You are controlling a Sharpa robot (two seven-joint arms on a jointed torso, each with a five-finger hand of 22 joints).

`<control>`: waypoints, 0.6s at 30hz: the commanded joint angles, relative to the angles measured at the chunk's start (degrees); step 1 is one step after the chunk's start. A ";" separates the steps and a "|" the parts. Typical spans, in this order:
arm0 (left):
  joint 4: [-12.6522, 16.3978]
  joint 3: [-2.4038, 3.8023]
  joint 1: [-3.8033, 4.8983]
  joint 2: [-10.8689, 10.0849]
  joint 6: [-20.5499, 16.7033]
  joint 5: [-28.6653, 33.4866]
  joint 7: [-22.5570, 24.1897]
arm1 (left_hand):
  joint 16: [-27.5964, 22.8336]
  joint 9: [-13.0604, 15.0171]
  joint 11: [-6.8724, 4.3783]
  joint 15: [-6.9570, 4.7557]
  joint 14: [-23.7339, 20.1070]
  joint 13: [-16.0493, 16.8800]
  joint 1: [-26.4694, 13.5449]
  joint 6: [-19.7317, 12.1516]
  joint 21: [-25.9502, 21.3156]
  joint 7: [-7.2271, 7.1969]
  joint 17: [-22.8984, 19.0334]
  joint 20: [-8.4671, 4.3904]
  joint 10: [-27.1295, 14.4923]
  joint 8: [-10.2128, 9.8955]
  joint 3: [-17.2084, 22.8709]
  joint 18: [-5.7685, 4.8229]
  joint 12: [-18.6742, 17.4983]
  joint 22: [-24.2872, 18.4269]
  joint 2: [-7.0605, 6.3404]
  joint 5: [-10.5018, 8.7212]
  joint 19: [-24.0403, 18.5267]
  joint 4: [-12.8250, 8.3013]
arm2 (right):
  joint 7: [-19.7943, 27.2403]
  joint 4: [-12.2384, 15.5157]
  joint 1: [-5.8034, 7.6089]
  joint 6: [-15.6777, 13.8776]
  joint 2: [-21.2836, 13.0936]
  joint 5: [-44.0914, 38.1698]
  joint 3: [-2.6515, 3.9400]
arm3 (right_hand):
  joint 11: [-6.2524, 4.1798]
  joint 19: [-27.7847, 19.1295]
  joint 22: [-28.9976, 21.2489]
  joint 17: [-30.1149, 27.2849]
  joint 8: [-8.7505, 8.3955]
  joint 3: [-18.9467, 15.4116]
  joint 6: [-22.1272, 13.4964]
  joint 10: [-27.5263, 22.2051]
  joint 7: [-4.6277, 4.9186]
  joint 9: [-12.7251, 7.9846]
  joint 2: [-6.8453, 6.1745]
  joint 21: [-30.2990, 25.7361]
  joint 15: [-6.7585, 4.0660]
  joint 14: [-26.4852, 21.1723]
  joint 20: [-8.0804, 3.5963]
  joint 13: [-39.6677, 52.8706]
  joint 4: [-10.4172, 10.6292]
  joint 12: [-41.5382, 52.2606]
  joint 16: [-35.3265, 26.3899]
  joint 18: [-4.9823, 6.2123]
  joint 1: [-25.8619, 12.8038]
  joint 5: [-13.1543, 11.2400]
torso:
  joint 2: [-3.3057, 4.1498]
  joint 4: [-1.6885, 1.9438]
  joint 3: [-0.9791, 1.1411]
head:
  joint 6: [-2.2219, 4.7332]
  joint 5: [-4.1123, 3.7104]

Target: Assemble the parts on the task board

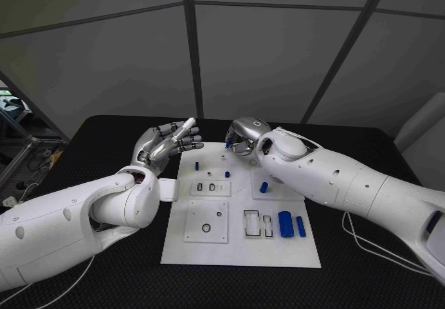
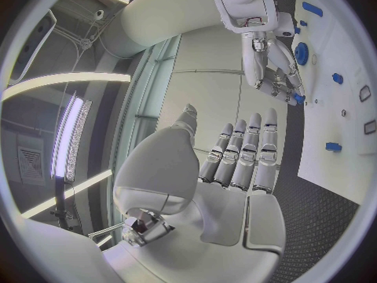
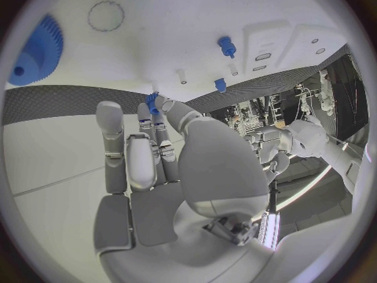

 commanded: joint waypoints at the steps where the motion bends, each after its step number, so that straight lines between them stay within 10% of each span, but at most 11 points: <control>1: 0.12 0.05 0.09 0.10 0.70 -0.30 0.32 | -0.20 -0.05 0.23 0.11 -0.48 -0.08 0.42 -0.47 -0.32 3.68 -0.05 -0.11 0.05 -0.26 -0.28 -1.18 -0.38 -0.09 -0.02 0.04 -0.34 -0.12 | 0.69 -0.37 0.15 -0.35 0.25 0.22 0.04 | 0.36 -0.06 -0.02 -0.08 0.36 0.15 0.29 0.07 0.16 0.04 -0.41 0.36 -0.02 1.95 -0.08 0.08 0.18 -0.34 0.19 -0.69 -0.22 -0.18 | 0.08 0.02 -0.04 | 0.00 0.06; 18: 0.39 0.07 0.12 0.13 1.05 -0.30 0.16 | -0.28 -0.06 0.24 0.13 -0.51 -0.08 0.46 -0.46 -0.37 3.68 -0.07 -0.11 0.03 -0.29 -0.30 -1.20 -0.44 -0.12 0.02 0.04 -0.44 -0.15 | 0.47 -2.18 0.19 1.72 1.43 0.32 0.03 | 0.51 -0.45 -0.49 -0.35 -0.03 0.36 -0.15 -0.43 0.25 -0.02 -0.84 0.17 0.11 1.87 0.05 -0.02 0.56 -0.70 0.14 -0.60 -0.57 -0.57 | 0.23 0.05 -0.15 | -0.22 0.43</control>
